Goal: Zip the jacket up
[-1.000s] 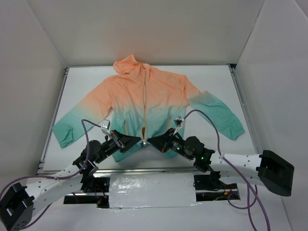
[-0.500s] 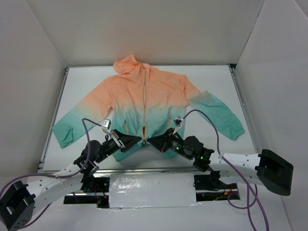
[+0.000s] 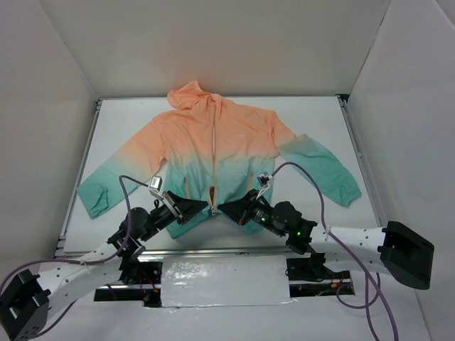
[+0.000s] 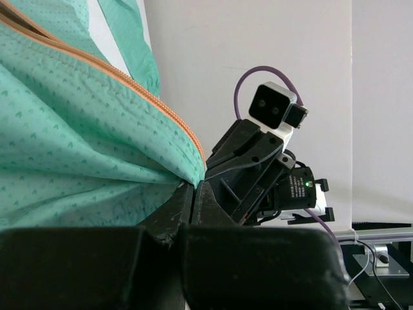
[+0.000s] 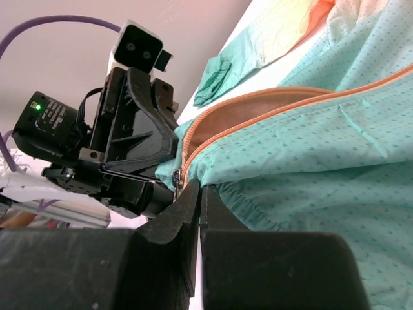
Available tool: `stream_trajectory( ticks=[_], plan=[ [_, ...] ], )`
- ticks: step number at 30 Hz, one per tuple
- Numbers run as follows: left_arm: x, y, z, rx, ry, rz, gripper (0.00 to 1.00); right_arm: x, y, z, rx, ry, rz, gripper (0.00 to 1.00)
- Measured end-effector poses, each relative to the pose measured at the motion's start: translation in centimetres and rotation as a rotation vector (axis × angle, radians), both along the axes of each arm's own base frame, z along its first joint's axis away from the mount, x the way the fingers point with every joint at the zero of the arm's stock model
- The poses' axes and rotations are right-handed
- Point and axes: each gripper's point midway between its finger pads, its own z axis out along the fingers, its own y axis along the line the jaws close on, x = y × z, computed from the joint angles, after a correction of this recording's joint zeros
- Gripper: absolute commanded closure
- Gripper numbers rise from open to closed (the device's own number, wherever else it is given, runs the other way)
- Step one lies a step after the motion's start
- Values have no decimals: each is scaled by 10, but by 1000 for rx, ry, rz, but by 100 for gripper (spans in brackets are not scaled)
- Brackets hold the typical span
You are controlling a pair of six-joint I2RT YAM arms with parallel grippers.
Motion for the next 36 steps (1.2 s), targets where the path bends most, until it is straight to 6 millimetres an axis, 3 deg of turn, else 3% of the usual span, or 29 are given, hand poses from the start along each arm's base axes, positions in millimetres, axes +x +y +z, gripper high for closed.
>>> stream_trajectory(
  ticks=[36],
  plan=[
    [-3,-1,9,-28,-26,-17,100,0,-2,5,19,-33,-3,100]
  ],
)
